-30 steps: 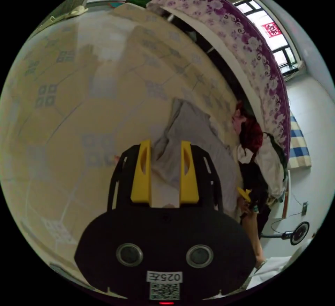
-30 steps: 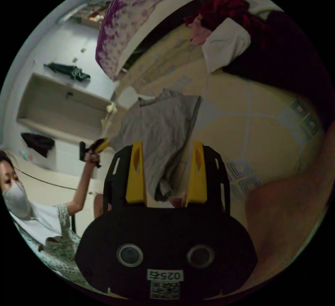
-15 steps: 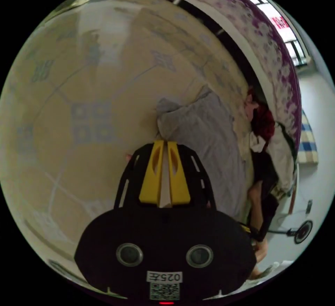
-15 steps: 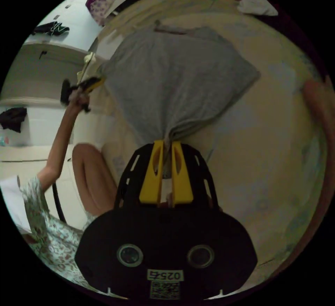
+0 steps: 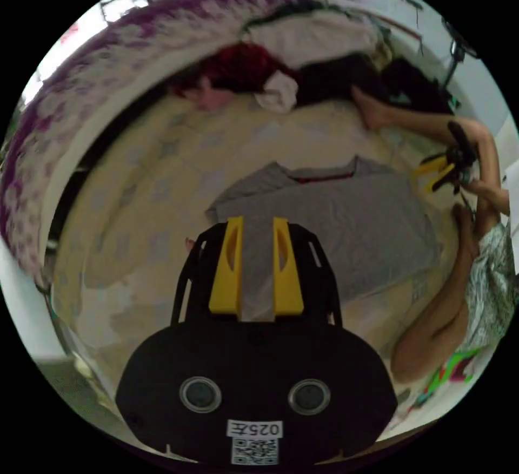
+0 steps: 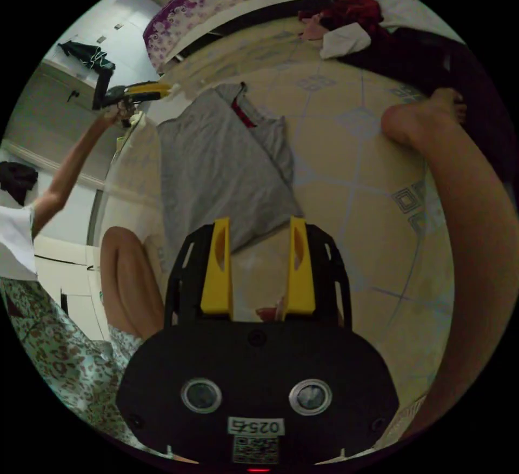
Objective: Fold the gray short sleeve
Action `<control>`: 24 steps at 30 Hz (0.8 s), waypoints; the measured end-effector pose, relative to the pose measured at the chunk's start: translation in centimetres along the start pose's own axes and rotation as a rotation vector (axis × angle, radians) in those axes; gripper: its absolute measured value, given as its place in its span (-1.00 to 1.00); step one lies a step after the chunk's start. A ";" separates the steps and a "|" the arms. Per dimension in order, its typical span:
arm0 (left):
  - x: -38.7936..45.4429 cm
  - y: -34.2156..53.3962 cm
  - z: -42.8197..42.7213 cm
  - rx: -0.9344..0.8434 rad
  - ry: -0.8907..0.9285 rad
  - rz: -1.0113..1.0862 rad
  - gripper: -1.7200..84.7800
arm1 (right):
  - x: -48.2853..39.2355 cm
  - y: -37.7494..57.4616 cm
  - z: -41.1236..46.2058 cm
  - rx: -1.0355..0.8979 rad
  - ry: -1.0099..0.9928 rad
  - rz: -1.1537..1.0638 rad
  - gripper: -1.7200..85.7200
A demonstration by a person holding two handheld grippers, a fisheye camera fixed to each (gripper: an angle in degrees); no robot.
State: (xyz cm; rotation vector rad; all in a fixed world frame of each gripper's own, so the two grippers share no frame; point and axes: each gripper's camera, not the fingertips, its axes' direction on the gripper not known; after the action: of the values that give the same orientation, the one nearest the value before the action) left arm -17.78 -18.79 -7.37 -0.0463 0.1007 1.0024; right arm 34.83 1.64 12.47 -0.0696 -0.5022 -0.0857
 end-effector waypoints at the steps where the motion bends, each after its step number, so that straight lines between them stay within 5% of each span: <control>1: 0.2 -3.1 2.1 -0.079 -0.008 0.100 -0.77 | 0.3 -0.3 0.6 -0.001 0.006 0.015 -0.62; 10: -0.3 -12.7 13.5 -0.419 -0.013 0.363 -0.76 | -0.9 -1.0 2.0 0.061 0.035 -0.011 -0.68; 24: 0.8 -13.3 13.8 -0.339 -0.026 0.266 -0.83 | -3.4 -2.7 2.7 0.030 0.170 -0.091 -0.67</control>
State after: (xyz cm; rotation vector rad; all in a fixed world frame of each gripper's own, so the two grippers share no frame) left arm -5.30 -24.09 6.13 -0.3367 -0.0901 1.2769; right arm 30.30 -0.63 13.33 -0.0099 -0.3364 -0.1714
